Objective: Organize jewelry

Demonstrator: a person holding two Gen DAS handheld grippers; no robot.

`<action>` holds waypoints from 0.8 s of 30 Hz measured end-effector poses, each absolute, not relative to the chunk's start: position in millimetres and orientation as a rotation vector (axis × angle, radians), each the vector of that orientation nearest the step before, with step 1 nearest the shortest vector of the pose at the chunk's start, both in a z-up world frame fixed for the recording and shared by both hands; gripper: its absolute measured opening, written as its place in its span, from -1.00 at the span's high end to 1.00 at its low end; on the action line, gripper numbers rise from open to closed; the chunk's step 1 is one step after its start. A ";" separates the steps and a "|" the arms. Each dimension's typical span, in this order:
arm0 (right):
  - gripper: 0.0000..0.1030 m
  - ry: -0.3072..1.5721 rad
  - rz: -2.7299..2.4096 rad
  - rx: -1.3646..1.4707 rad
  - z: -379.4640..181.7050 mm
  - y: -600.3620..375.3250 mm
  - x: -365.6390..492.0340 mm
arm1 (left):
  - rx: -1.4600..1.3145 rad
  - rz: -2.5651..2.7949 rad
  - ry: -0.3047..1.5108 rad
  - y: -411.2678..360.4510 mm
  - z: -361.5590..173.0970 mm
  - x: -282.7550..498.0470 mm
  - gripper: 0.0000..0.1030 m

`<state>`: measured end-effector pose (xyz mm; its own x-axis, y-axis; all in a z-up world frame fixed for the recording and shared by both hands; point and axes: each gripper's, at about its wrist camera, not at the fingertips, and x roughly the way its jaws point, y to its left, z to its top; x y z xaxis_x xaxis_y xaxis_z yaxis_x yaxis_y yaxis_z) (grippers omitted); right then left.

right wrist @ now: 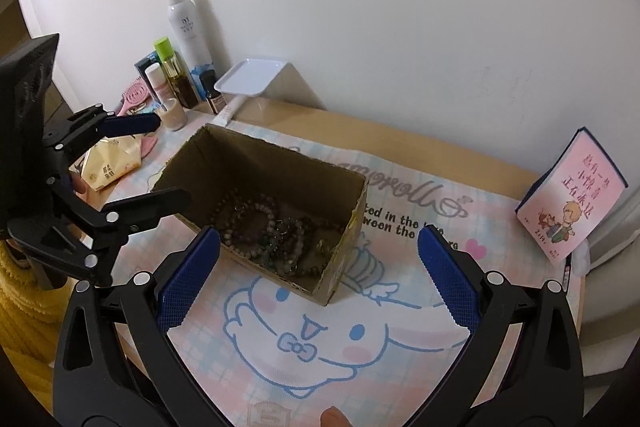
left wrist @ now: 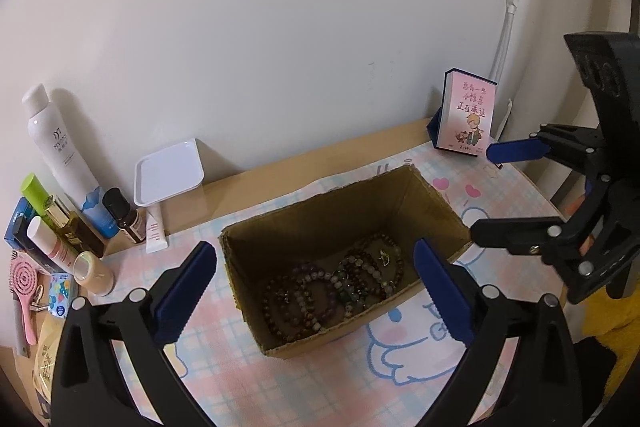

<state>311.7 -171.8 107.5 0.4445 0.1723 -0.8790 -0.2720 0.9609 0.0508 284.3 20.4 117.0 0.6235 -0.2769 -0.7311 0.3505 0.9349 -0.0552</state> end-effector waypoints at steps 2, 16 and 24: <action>-0.84 1.080 0.277 -0.101 106.2 -171.5 313.5 | 0.094 -0.357 0.823 19.8 117.5 286.2 -0.89; -0.84 1.141 0.265 -0.117 90.8 -167.5 324.6 | 0.122 -0.352 0.848 16.1 115.2 294.9 -0.89; -0.84 1.133 0.272 -0.128 93.5 -164.2 324.1 | 0.128 -0.341 0.847 18.5 116.6 294.8 -0.89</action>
<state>324.1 -164.2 93.5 0.3952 0.1495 -0.9063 -0.2789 0.9596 0.0367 294.8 18.5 116.6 0.6115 -0.2443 -0.7526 0.3453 0.9382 -0.0240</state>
